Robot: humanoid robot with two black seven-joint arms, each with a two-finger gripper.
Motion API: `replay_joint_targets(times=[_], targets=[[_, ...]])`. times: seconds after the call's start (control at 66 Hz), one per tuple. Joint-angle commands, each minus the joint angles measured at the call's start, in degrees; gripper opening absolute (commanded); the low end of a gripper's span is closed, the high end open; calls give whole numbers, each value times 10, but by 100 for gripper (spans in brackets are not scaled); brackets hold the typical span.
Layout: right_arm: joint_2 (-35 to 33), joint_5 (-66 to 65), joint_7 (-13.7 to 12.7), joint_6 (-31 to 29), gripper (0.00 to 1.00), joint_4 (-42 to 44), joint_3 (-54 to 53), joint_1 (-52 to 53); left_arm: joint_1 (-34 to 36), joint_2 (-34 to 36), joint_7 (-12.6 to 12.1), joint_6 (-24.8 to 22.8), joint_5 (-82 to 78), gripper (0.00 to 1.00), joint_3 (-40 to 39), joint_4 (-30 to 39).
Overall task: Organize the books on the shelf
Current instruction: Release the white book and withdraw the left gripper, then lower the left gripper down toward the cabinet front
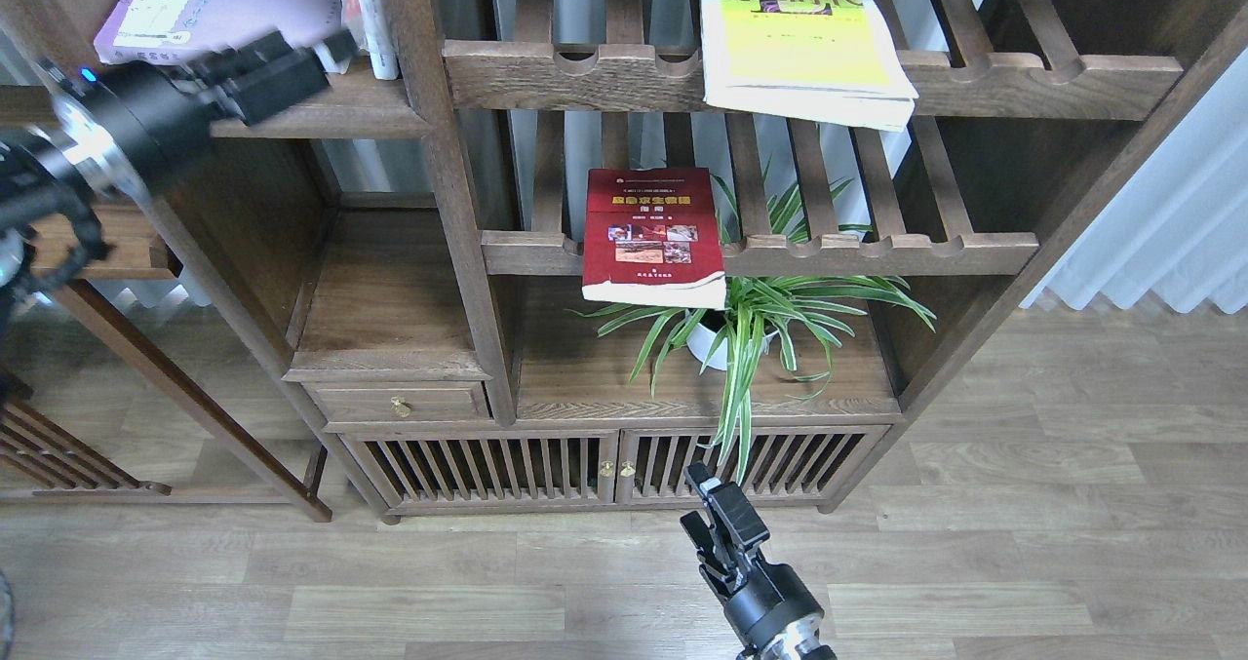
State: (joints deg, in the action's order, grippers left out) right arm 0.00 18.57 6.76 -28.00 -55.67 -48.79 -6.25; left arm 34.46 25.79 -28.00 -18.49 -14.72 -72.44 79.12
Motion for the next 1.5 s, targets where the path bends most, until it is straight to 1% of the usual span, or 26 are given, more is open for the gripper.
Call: replay_joint_targets(times=[0.0,0.121,0.288,0.379,0.5,0.53,0.545,0.652,0.788,0.985,1.091,1.242,1.303,1.333,1.439,1.485], targets=[[0,1,0,0,98,4,-4,1,-13,-11,0,-17,0,99,1,0],[0,0,0,0,98,4,-6,4,-24,-31,0,-36,0,99,2,0],[0,0,0,0,98,4,-6,10,-47,-52,0,-44,0,99,3,0],[0,1,0,0,98,4,-8,12,-84,-68,0,-44,16,99,-1,0],[0,1,0,0,98,4,-9,12,-141,-88,0,-44,80,99,-18,0],[0,1,0,0,98,4,-9,12,-156,-94,0,-41,98,99,-23,0],[0,1,0,0,98,4,-9,11,-177,-103,0,-39,116,99,-30,0],[0,1,0,0,98,3,-8,12,-207,-125,0,-41,132,99,-33,0],[0,2,0,0,98,-1,-8,12,-260,-191,0,-39,132,99,-34,0],[0,5,0,0,98,-6,-7,9,-309,-258,0,-39,131,99,-34,0],[0,5,-1,0,98,-7,-6,10,-345,-258,0,-37,130,99,-33,0],[0,4,-2,0,98,-7,-5,12,-385,-258,0,-44,131,99,-31,-1],[0,3,-3,0,98,-7,0,13,-401,-258,15,-44,130,99,-26,-1],[0,3,-3,0,98,-7,2,16,-404,-258,18,-44,130,99,-26,-2],[0,3,-2,0,98,-7,3,21,-412,-258,21,-46,130,99,-26,-6],[0,3,-2,0,98,-7,3,23,-413,-258,20,-55,131,99,-26,-10]])
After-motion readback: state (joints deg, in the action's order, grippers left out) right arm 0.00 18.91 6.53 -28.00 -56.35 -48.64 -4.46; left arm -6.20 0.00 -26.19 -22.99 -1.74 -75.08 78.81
